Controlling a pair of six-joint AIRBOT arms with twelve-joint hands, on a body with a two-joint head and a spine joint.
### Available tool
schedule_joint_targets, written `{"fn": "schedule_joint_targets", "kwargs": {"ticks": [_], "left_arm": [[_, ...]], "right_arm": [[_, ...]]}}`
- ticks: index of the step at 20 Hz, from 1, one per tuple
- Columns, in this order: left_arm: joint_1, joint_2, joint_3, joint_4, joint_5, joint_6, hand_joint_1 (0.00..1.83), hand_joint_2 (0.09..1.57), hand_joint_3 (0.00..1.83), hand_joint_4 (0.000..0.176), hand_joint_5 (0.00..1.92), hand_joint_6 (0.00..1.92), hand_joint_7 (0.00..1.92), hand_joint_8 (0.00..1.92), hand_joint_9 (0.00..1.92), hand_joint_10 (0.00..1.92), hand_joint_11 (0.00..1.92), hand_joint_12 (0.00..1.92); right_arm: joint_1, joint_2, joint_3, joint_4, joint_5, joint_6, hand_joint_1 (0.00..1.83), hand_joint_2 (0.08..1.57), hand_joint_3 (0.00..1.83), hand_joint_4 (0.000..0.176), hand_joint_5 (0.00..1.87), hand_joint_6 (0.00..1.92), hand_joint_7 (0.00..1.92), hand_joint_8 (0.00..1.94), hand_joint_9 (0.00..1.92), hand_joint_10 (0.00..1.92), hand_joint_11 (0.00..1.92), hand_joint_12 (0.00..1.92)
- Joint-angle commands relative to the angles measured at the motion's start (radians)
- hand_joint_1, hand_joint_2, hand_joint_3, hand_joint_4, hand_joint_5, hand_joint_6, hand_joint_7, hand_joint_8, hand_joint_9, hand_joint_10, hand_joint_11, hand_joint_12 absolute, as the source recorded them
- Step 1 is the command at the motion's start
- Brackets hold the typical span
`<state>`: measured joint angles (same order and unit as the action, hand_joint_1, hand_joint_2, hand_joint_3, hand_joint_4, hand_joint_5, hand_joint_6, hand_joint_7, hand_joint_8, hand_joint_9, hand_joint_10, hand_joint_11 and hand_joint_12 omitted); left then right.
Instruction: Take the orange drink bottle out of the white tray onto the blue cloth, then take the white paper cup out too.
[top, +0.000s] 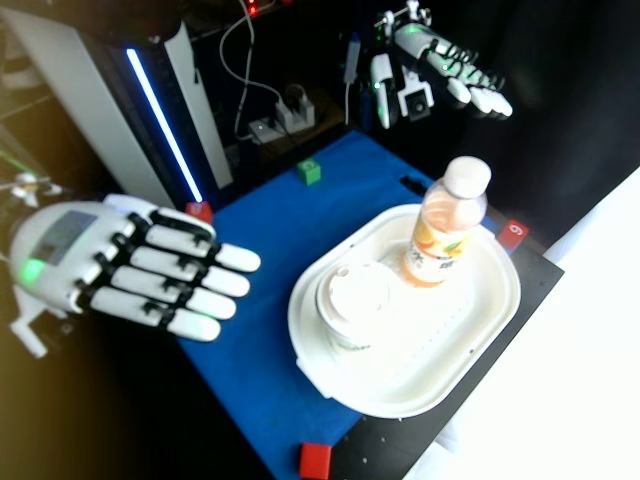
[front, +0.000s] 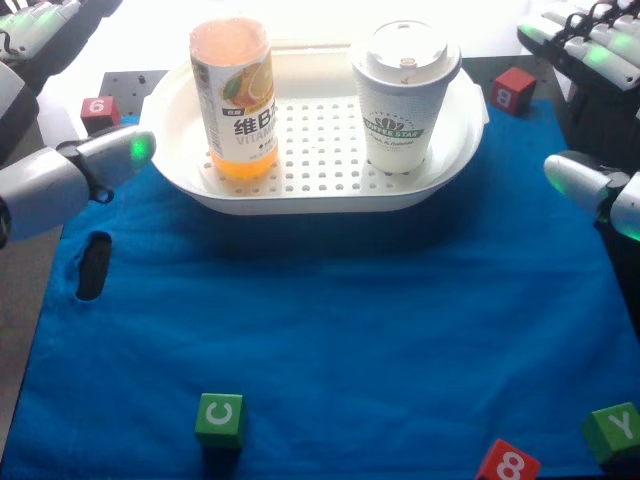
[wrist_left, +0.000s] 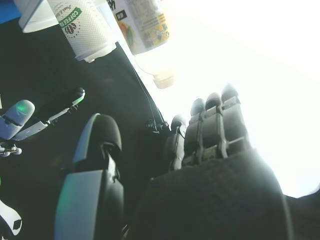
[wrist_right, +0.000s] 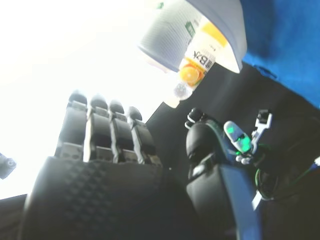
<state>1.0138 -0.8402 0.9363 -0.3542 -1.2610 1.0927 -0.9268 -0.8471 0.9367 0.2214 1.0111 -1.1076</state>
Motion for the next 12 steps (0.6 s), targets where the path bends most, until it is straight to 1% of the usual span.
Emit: {"fn": "schedule_joint_targets", "kwargs": {"ticks": [1,2,3,4,5,6,7,8,9,10,11,12], "left_arm": [[-0.007,-0.008,0.011,0.004,-0.117,-0.018,0.35,1.31,0.01,0.085,0.00,0.00,0.00,0.00,0.00,0.00,0.00,0.33],[-0.010,-0.020,0.026,0.000,-0.099,-0.042,0.37,1.29,0.00,0.109,0.00,0.00,0.00,0.00,0.00,0.00,0.00,0.31],[-0.021,-0.036,0.044,-0.012,-0.073,-0.055,0.41,1.28,0.00,0.107,0.00,0.00,0.00,0.00,0.00,0.00,0.00,0.30],[-0.031,-0.057,0.070,-0.026,-0.051,-0.079,0.45,1.27,0.00,0.111,0.00,0.00,0.00,0.00,0.00,0.00,0.00,0.30],[-0.048,-0.081,0.100,-0.034,-0.021,-0.110,0.49,1.24,0.00,0.105,0.00,0.00,0.00,0.00,0.01,0.00,0.00,0.37],[-0.066,-0.098,0.122,-0.046,0.005,-0.119,0.52,1.18,0.00,0.113,0.00,0.00,0.00,0.00,0.00,0.00,0.00,0.12],[-0.088,-0.118,0.148,-0.056,0.037,-0.129,0.52,1.15,0.01,0.119,0.00,0.00,0.00,0.00,0.00,0.00,0.00,0.21],[-0.113,-0.137,0.176,-0.065,0.074,-0.135,0.55,1.11,0.00,0.145,0.00,0.00,0.00,0.00,0.00,0.00,0.00,0.28],[-0.159,-0.169,0.220,-0.078,0.139,-0.137,0.52,1.10,0.00,0.142,0.00,0.00,0.00,0.00,0.00,0.00,0.00,0.61],[-0.178,-0.188,0.246,-0.079,0.171,-0.145,0.52,1.07,0.00,0.148,0.00,0.00,0.00,0.00,0.00,0.00,0.00,0.88],[-0.196,-0.208,0.274,-0.079,0.203,-0.160,0.53,1.06,0.00,0.160,0.00,0.00,0.00,0.00,0.00,0.00,0.00,0.93],[-0.221,-0.230,0.306,-0.079,0.244,-0.167,0.50,1.01,0.00,0.173,0.00,0.00,0.00,0.00,0.00,0.00,0.00,0.86]], "right_arm": [[0.014,-0.001,0.002,-0.002,0.125,-0.002,0.27,1.38,0.05,0.000,0.00,0.00,0.00,0.00,0.00,0.00,0.00,0.00],[0.014,-0.003,0.003,-0.002,0.125,-0.002,0.30,1.39,0.04,0.000,0.00,0.00,0.00,0.00,0.00,0.00,0.00,0.00],[0.014,-0.005,0.003,-0.001,0.125,-0.002,0.29,1.39,0.03,0.000,0.00,0.00,0.00,0.00,0.00,0.00,0.00,0.00],[0.014,-0.007,0.003,0.000,0.125,-0.002,0.30,1.39,0.02,0.007,0.00,0.00,0.00,0.00,0.00,0.00,0.00,0.00],[0.012,-0.009,0.003,0.000,0.125,-0.002,0.28,1.39,0.01,0.000,0.00,0.00,0.00,0.00,0.00,0.00,0.00,0.00],[0.010,-0.010,0.003,0.000,0.125,-0.002,0.25,1.38,0.01,0.000,0.00,0.00,0.00,0.00,0.00,0.00,0.00,0.00],[0.008,-0.010,0.002,0.002,0.125,-0.002,0.24,1.37,0.00,0.000,0.00,0.00,0.00,0.00,0.00,0.00,0.00,0.00],[0.008,-0.013,0.002,0.006,0.125,-0.002,0.24,1.37,0.00,0.000,0.00,0.00,0.00,0.00,0.00,0.00,0.00,0.00],[0.008,-0.017,0.002,0.012,0.126,-0.002,0.25,1.38,0.01,0.004,0.00,0.00,0.00,0.00,0.00,0.00,0.00,0.00],[0.007,-0.018,0.002,0.013,0.127,-0.002,0.27,1.37,0.00,0.000,0.00,0.00,0.00,0.00,0.00,0.00,0.00,0.00],[0.005,-0.019,0.002,0.014,0.127,-0.002,0.29,1.37,0.00,0.000,0.00,0.00,0.00,0.00,0.00,0.00,0.00,0.00],[0.004,-0.020,0.002,0.014,0.127,-0.002,0.33,1.37,0.00,0.000,0.00,0.00,0.00,0.00,0.00,0.00,0.00,0.00]]}}
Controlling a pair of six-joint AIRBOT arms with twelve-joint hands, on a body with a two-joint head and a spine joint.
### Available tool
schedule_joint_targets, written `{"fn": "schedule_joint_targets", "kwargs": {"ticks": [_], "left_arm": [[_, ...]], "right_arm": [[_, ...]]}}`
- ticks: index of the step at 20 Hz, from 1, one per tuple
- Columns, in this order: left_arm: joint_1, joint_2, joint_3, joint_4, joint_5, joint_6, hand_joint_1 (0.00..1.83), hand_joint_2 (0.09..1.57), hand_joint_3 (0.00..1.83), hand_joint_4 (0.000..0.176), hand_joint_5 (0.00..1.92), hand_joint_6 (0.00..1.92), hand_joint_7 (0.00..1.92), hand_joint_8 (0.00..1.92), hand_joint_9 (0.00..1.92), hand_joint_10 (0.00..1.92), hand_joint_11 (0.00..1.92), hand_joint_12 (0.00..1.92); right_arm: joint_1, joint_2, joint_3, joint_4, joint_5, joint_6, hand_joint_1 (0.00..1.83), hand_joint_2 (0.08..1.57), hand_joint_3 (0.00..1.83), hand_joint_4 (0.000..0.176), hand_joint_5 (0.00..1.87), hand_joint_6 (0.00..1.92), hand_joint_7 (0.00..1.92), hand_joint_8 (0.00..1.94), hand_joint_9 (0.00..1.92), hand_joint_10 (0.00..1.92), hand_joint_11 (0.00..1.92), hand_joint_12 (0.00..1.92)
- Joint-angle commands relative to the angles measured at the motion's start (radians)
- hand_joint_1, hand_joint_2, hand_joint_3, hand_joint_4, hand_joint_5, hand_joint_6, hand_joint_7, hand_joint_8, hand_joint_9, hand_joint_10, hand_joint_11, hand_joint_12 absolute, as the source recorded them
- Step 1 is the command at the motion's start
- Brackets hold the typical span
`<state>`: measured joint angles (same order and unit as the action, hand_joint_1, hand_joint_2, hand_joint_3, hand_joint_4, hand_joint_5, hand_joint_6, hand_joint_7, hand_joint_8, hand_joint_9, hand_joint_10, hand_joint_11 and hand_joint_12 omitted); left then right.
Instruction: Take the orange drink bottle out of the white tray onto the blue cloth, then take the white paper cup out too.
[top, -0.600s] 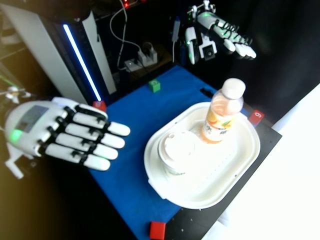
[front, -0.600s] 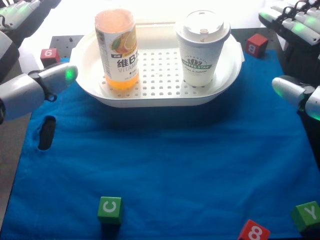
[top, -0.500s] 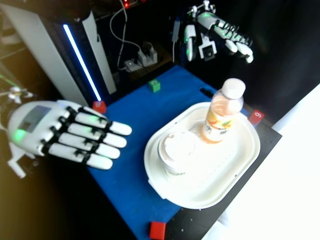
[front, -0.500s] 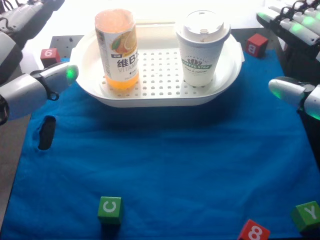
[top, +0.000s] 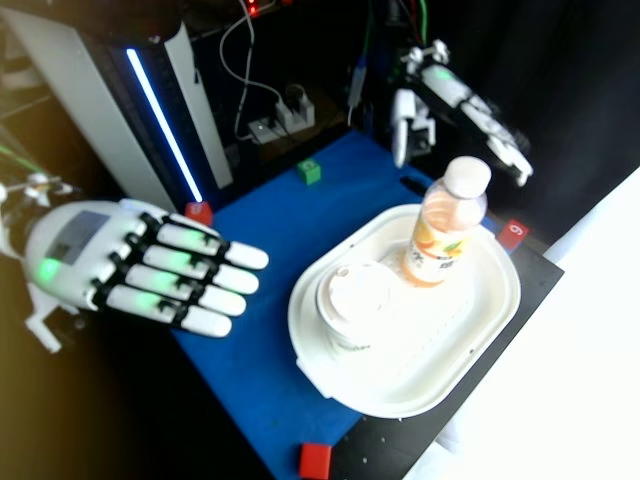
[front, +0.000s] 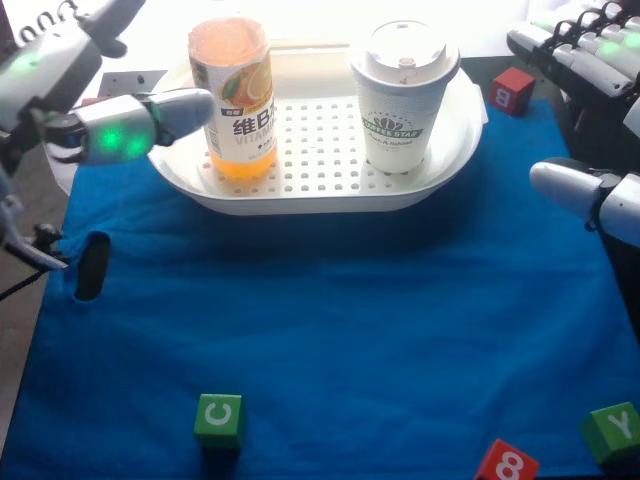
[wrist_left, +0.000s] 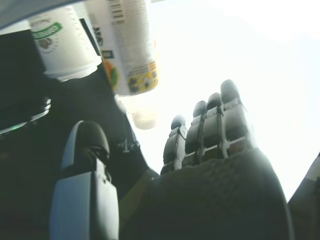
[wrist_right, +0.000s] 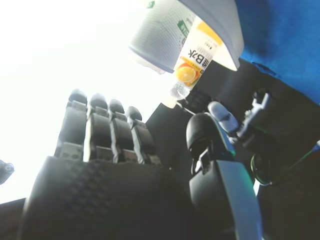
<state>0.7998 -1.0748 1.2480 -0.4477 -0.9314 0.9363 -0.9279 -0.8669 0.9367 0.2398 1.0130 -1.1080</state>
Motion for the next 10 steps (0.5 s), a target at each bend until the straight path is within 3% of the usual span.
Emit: {"fn": "schedule_joint_targets", "kwargs": {"ticks": [1,2,3,4,5,9,10], "left_arm": [[-0.030,-0.018,0.024,0.013,-0.045,-0.013,0.48,0.97,0.00,0.173,0.00,0.00,0.00,0.00,0.00,0.00,0.00,0.85],[-0.042,-0.029,0.039,0.013,-0.027,-0.014,0.43,0.93,0.00,0.159,0.00,0.00,0.00,0.00,0.00,0.00,0.00,0.70],[-0.062,-0.046,0.061,0.012,0.007,-0.014,0.45,0.91,0.00,0.159,0.00,0.00,0.00,0.00,0.00,0.00,0.00,0.43],[-0.075,-0.061,0.080,0.010,0.031,-0.014,0.49,0.89,0.00,0.173,0.00,0.00,0.00,0.00,0.00,0.00,0.00,0.08],[-0.085,-0.074,0.097,0.006,0.052,-0.014,0.56,0.86,0.00,0.175,0.00,0.00,0.00,0.00,0.00,0.00,0.00,0.02],[-0.123,-0.143,0.185,0.011,0.140,-0.064,0.64,0.92,0.01,0.175,0.00,0.00,0.00,0.00,0.00,0.00,0.05,0.03],[-0.123,-0.157,0.205,0.026,0.147,-0.107,0.69,0.97,0.01,0.113,0.00,0.00,0.05,0.02,0.01,0.01,0.01,0.39]], "right_arm": [[0.005,-0.001,0.001,-0.004,0.125,-0.002,0.35,1.37,0.00,0.000,0.00,0.00,0.00,0.00,0.00,0.00,0.00,0.00],[0.004,-0.001,0.001,-0.003,0.125,-0.002,0.39,1.38,0.00,0.000,0.00,0.00,0.00,0.00,0.00,0.00,0.00,0.00],[0.004,-0.003,0.001,-0.003,0.125,-0.002,0.39,1.37,0.00,0.000,0.00,0.00,0.00,0.00,0.00,0.00,0.00,0.00],[0.004,-0.005,0.001,-0.003,0.125,-0.002,0.38,1.38,0.00,0.000,0.00,0.00,0.00,0.00,0.00,0.00,0.00,0.00],[0.003,-0.006,0.001,-0.003,0.125,-0.002,0.37,1.37,0.00,0.000,0.00,0.00,0.00,0.00,0.00,0.00,0.00,0.00],[-0.016,-0.007,-0.004,-0.003,0.125,-0.002,0.34,1.37,0.00,0.000,0.00,0.00,0.00,0.00,0.00,0.00,0.00,0.00],[-0.018,-0.007,-0.006,-0.002,0.125,-0.002,0.37,1.37,0.00,0.000,0.00,0.00,0.00,0.00,0.00,0.00,0.00,0.00]]}}
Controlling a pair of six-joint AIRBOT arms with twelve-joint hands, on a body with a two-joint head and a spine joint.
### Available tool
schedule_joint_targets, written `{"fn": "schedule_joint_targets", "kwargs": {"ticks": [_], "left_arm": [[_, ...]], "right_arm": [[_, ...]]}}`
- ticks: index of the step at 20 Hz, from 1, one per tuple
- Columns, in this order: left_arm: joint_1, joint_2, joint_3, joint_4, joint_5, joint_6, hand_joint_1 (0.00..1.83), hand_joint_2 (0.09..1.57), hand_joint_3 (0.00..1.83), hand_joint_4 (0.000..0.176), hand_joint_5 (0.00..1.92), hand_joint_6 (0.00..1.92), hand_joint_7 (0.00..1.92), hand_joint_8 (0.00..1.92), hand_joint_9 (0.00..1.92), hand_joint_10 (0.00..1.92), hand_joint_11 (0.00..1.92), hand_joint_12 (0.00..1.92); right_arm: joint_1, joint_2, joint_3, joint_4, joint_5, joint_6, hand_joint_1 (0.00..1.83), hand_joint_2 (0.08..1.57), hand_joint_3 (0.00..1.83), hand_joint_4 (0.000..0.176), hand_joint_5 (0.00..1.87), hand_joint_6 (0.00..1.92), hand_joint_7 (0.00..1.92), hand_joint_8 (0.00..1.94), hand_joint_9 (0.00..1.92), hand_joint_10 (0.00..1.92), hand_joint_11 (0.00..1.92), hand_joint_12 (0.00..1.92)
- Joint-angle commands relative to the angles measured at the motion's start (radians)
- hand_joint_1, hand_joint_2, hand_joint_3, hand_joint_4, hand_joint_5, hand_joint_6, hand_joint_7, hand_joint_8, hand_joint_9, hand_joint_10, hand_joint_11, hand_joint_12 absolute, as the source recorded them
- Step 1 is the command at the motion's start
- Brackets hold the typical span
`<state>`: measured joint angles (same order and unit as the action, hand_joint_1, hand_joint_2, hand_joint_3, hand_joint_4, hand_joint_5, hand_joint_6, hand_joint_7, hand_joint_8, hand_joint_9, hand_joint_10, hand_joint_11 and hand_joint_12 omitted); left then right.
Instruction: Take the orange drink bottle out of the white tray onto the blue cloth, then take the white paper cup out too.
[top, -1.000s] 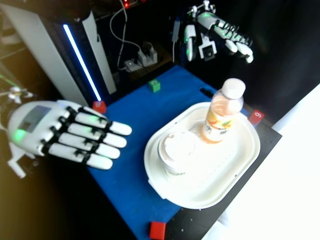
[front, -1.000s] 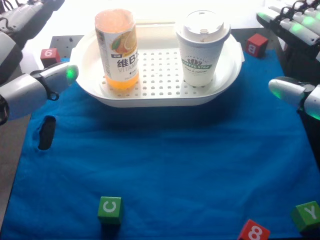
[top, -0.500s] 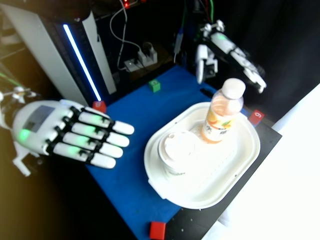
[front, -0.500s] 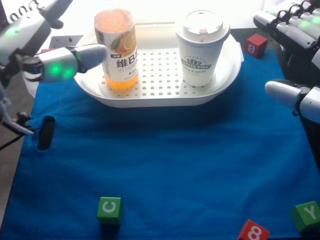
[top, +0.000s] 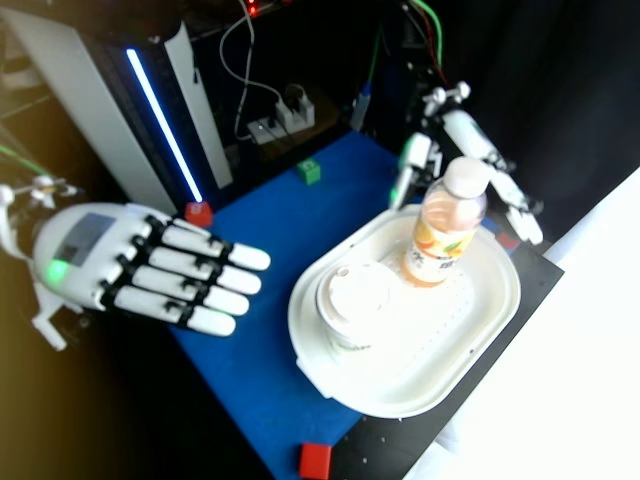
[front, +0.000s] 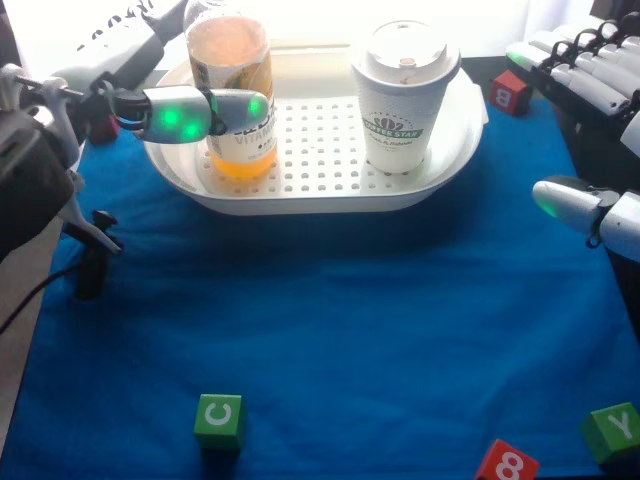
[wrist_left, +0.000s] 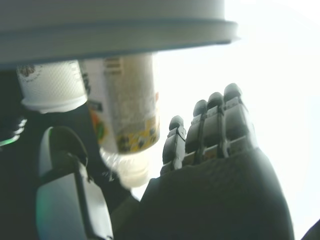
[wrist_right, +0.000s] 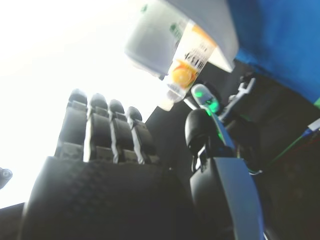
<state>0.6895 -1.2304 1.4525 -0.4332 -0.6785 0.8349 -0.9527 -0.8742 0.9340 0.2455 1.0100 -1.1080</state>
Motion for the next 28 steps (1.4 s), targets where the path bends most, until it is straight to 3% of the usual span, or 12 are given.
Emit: {"fn": "schedule_joint_targets", "kwargs": {"ticks": [1,3,4,5,6,8,9,18,20,21,22,28], "left_arm": [[-0.013,-0.008,0.010,0.020,-0.104,-0.027,0.76,1.02,0.01,0.090,0.00,0.00,0.19,0.06,0.11,0.06,0.00,0.59],[-0.013,-0.023,0.027,0.032,-0.091,-0.054,0.93,1.10,0.01,0.012,0.43,0.23,0.50,0.55,0.30,0.75,0.00,1.51],[-0.013,-0.027,0.031,0.040,-0.085,-0.060,0.97,1.20,0.01,0.022,0.69,1.10,0.51,0.73,0.32,1.10,0.08,1.79],[-0.013,-0.028,0.031,0.043,-0.089,-0.062,1.00,1.23,0.00,0.000,0.74,1.29,0.50,1.20,0.41,1.53,0.34,1.89],[-0.013,-0.028,0.030,0.045,-0.091,-0.065,1.10,1.27,0.00,0.000,0.76,1.34,0.55,1.50,0.38,1.54,0.30,1.92],[-0.013,-0.025,0.026,0.063,-0.111,-0.086,0.93,1.24,0.00,0.121,0.75,1.36,0.44,1.16,0.24,1.44,0.05,1.92],[-0.013,-0.017,0.015,0.074,-0.130,-0.089,1.09,1.27,0.00,0.000,0.78,1.34,0.54,1.49,0.27,1.54,0.10,1.92],[-0.011,0.166,-0.214,0.272,-0.475,-0.089,1.16,1.22,0.00,0.000,0.87,1.10,0.72,1.48,0.61,1.37,0.49,1.83],[0.033,0.211,-0.280,0.302,-0.579,-0.089,1.15,1.21,0.00,0.026,0.86,1.17,0.74,1.37,0.56,1.20,0.37,1.74],[0.073,0.239,-0.321,0.311,-0.638,-0.089,0.98,1.19,0.00,0.146,0.82,1.22,0.73,1.03,0.65,1.14,0.49,1.62],[0.093,0.252,-0.343,0.314,-0.668,-0.089,0.92,1.22,0.00,0.170,0.76,1.30,0.74,0.92,0.71,1.16,0.59,1.58],[0.259,0.305,-0.463,0.282,-0.766,-0.090,0.87,1.28,0.00,0.136,0.66,1.46,0.67,0.91,0.66,1.28,0.52,1.65]], "right_arm": [[0.005,0.000,-0.004,-0.007,0.128,-0.002,0.39,1.37,0.00,0.000,0.00,0.00,0.00,0.00,0.00,0.00,0.00,0.00],[-0.002,0.000,-0.006,-0.004,0.128,-0.002,0.45,1.37,0.00,0.000,0.00,0.00,0.00,0.00,0.00,0.00,0.00,0.00],[-0.008,0.002,-0.009,-0.003,0.128,-0.002,0.47,1.37,0.00,0.000,0.00,0.00,0.00,0.00,0.00,0.00,0.00,0.00],[-0.013,0.004,-0.012,-0.001,0.128,-0.002,0.47,1.37,0.00,0.000,0.00,0.00,0.00,0.00,0.00,0.00,0.00,0.00],[-0.015,0.005,-0.013,0.001,0.128,-0.001,0.46,1.37,0.00,0.000,0.00,0.00,0.00,0.00,0.00,0.00,0.00,0.00],[-0.023,0.006,-0.014,0.004,0.128,-0.001,0.50,1.37,0.00,0.000,0.00,0.00,0.00,0.00,0.00,0.00,0.00,0.00],[-0.025,0.006,-0.015,0.005,0.128,-0.001,0.52,1.37,0.00,0.000,0.00,0.00,0.00,0.00,0.00,0.00,0.00,0.00],[-0.026,0.005,-0.017,0.005,0.128,-0.001,0.47,1.39,0.00,0.000,0.00,0.00,0.00,0.00,0.00,0.00,0.00,0.00],[-0.026,0.002,-0.017,0.006,0.128,-0.001,0.45,1.39,0.00,0.000,0.00,0.00,0.00,0.00,0.00,0.00,0.00,0.00],[-0.026,0.000,-0.017,0.006,0.128,-0.001,0.42,1.39,0.00,0.000,0.00,0.00,0.00,0.00,0.00,0.00,0.00,0.00],[-0.026,-0.001,-0.017,0.007,0.128,-0.001,0.41,1.39,0.00,0.000,0.00,0.00,0.00,0.00,0.00,0.00,0.00,0.00],[-0.026,-0.005,-0.016,0.018,0.128,-0.001,0.40,1.38,0.00,0.000,0.00,0.00,0.00,0.00,0.00,0.00,0.00,0.00]]}}
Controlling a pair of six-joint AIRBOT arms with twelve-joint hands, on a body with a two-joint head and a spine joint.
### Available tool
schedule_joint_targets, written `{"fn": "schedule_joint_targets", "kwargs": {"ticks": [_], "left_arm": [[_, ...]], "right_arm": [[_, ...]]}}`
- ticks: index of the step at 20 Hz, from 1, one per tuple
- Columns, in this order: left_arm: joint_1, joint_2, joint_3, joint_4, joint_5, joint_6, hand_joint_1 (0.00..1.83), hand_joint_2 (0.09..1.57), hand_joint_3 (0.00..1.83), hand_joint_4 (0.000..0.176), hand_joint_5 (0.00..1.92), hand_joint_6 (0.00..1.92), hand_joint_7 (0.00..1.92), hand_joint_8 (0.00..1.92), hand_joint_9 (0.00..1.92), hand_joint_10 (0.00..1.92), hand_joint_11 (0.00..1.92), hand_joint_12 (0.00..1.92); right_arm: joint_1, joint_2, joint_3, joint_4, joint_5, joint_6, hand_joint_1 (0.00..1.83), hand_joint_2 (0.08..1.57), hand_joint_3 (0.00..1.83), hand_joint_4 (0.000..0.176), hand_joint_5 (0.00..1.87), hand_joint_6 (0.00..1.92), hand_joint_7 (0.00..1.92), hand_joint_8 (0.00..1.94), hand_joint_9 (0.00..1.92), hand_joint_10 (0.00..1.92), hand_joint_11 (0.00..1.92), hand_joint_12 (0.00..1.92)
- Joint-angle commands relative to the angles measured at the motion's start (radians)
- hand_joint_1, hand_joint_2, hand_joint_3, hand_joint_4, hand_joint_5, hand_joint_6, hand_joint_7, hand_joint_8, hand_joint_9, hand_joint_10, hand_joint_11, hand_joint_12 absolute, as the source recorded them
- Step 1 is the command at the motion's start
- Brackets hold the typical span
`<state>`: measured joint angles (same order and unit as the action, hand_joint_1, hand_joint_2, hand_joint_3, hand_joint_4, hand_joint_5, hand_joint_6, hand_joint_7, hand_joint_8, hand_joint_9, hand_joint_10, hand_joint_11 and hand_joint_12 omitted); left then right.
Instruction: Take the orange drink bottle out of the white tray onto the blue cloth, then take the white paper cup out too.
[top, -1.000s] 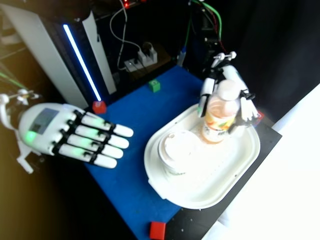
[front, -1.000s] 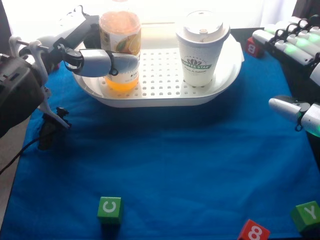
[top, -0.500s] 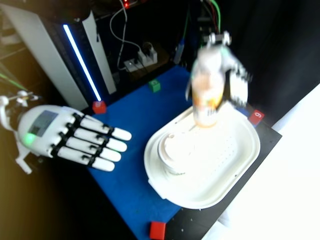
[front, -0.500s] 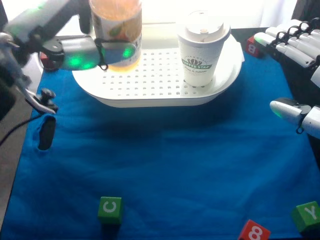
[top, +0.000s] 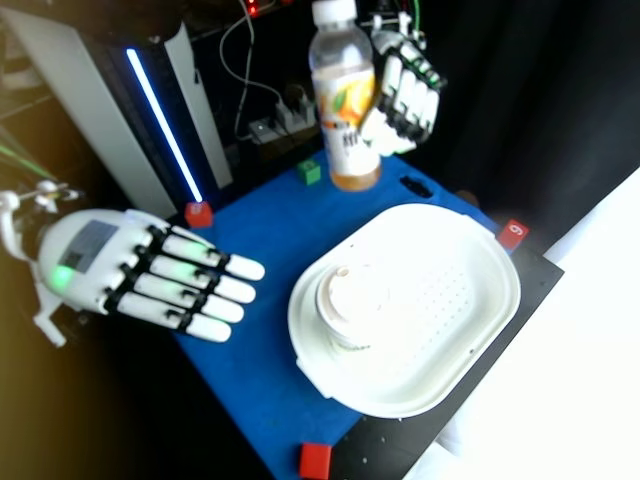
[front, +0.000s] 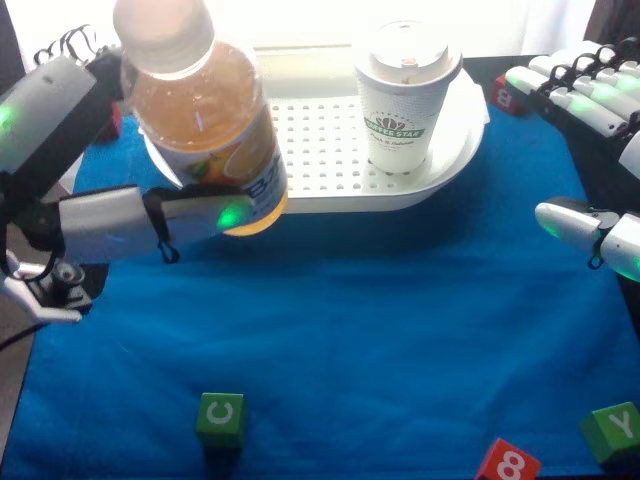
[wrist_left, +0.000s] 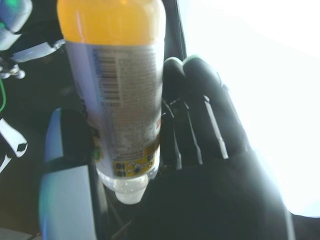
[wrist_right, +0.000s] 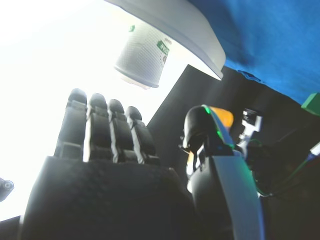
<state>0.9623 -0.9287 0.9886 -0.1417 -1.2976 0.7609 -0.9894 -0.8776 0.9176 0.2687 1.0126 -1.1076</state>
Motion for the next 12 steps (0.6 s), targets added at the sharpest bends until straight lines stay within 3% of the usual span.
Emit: {"fn": "schedule_joint_targets", "kwargs": {"ticks": [1,3,5,6,7,8,10,12], "left_arm": [[-0.003,-0.008,0.002,-0.013,-0.124,-0.028,0.89,1.28,0.00,0.107,0.67,1.46,0.65,0.92,0.63,1.32,0.49,1.67],[0.011,-0.034,0.011,-0.024,-0.080,-0.048,0.90,1.28,0.00,0.091,0.67,1.45,0.61,0.93,0.56,1.27,0.47,1.66],[0.031,-0.055,0.022,-0.046,-0.047,-0.068,0.84,1.32,0.00,0.120,0.60,1.54,0.60,0.69,0.57,1.01,0.50,1.51],[0.041,-0.059,0.023,-0.052,-0.040,-0.072,0.79,1.34,0.00,0.158,0.57,1.59,0.59,0.56,0.54,0.88,0.44,1.45],[0.055,-0.063,0.020,-0.057,-0.034,-0.078,0.73,1.30,0.00,0.000,0.44,0.94,0.59,0.46,0.52,0.81,0.35,1.48],[0.067,-0.063,0.016,-0.060,-0.030,-0.081,0.72,1.32,0.00,0.000,0.42,0.58,0.57,0.32,0.48,0.74,0.24,1.53],[0.100,-0.059,0.002,-0.073,-0.032,-0.081,0.68,1.33,0.00,0.000,0.42,0.27,0.53,0.08,0.44,0.51,0.11,1.49],[0.139,-0.046,-0.016,-0.093,-0.064,-0.081,0.64,1.30,0.00,0.003,0.39,0.08,0.47,0.00,0.41,0.34,0.02,1.46]], "right_arm": [[0.010,-0.001,0.000,-0.005,0.125,-0.001,0.38,1.37,0.00,0.000,0.00,0.00,0.00,0.00,0.00,0.00,0.00,0.00],[0.010,-0.002,0.000,-0.004,0.125,-0.001,0.42,1.37,0.00,0.000,0.00,0.00,0.00,0.00,0.00,0.00,0.00,0.00],[0.010,-0.003,0.002,-0.003,0.126,-0.001,0.39,1.35,0.00,0.000,0.00,0.00,0.00,0.00,0.00,0.00,0.00,0.00],[0.010,-0.003,0.002,-0.003,0.126,-0.001,0.36,1.35,0.00,0.000,0.00,0.00,0.00,0.00,0.00,0.00,0.00,0.00],[0.010,-0.003,0.002,-0.003,0.126,-0.001,0.35,1.36,0.00,0.000,0.00,0.00,0.00,0.00,0.00,0.00,0.00,0.00],[0.010,-0.003,0.002,-0.003,0.126,-0.001,0.34,1.37,0.00,0.000,0.00,0.00,0.00,0.00,0.00,0.00,0.00,0.00],[0.010,-0.002,0.002,-0.002,0.126,-0.001,0.32,1.37,0.00,0.000,0.00,0.00,0.00,0.00,0.00,0.00,0.00,0.00],[0.010,-0.002,0.002,-0.001,0.126,-0.001,0.26,1.37,0.00,0.000,0.00,0.00,0.00,0.00,0.00,0.00,0.00,0.00]]}}
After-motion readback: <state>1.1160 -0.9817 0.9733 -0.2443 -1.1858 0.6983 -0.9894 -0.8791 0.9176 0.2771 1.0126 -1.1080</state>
